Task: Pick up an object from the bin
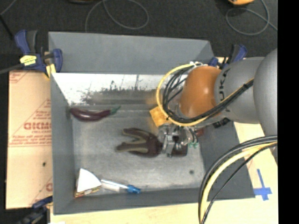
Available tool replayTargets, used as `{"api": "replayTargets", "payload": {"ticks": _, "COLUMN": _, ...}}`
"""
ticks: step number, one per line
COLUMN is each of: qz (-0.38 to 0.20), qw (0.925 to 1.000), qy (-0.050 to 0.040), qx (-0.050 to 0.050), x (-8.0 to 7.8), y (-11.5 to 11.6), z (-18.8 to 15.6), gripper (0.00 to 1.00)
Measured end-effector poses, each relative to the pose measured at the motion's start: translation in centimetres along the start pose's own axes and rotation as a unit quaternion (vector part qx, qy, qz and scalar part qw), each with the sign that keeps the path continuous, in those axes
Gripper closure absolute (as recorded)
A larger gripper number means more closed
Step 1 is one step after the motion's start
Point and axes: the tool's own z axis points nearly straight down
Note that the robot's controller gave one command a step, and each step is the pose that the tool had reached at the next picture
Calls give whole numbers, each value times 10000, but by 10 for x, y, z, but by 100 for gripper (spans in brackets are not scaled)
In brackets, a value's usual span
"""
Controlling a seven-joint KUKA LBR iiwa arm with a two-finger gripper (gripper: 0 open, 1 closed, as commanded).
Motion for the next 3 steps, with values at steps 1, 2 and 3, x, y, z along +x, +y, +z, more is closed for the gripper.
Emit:
{"api": "replayTargets", "payload": {"ticks": 1, "qz": 90, "qw": 10000, "qy": -15, "qx": 1, "x": -4, "y": -7, "z": -92, "gripper": 100}}
{"api": "replayTargets", "payload": {"ticks": 2, "qz": 87, "qw": 10000, "qy": -15, "qx": 2, "x": -4, "y": -7, "z": -92, "gripper": 100}}
{"api": "replayTargets", "payload": {"ticks": 3, "qz": 403, "qw": 9992, "qy": -38, "qx": 2, "x": -29, "y": -1, "z": -213, "gripper": 100}}
